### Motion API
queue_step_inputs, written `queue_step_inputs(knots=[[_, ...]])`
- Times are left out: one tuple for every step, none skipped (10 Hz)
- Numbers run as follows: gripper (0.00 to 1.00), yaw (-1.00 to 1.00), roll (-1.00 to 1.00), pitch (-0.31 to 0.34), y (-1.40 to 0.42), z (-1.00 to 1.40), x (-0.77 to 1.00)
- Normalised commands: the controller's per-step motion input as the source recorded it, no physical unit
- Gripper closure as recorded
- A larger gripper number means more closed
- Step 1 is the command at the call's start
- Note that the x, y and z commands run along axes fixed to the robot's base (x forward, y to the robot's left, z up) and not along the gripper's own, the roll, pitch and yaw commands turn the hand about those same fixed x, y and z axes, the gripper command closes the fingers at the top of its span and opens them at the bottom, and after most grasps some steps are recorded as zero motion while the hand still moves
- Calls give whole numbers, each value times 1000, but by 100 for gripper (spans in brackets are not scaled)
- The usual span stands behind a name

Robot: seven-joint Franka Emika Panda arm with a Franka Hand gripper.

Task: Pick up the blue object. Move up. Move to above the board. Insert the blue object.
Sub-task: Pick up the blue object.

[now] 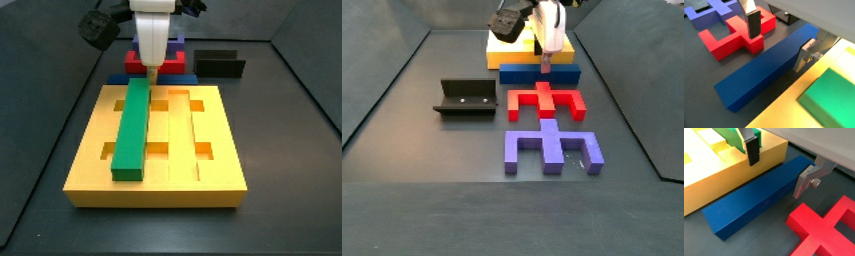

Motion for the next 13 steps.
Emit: queue_step_inputs(knots=[[0,0,0,-97,0,-206,-143],[0,-71,0,-66,0,-200,-14],[0,-231,0,-17,0,-180,0],[0,-294,0,-6,0,-194,-20],[0,-303,40,0,0,-214,-69],[0,-320,66,0,0,-211,-77],[0,-249,67,0,0,-180,0],[0,-63,47,0,51,-143,49],[0,-20,33,1,37,-129,71],[0,0,34,0,14,-160,57],[0,0,16,3,0,-149,160],[0,11,0,36,0,-123,331],[0,0,0,23,0,-160,269]])
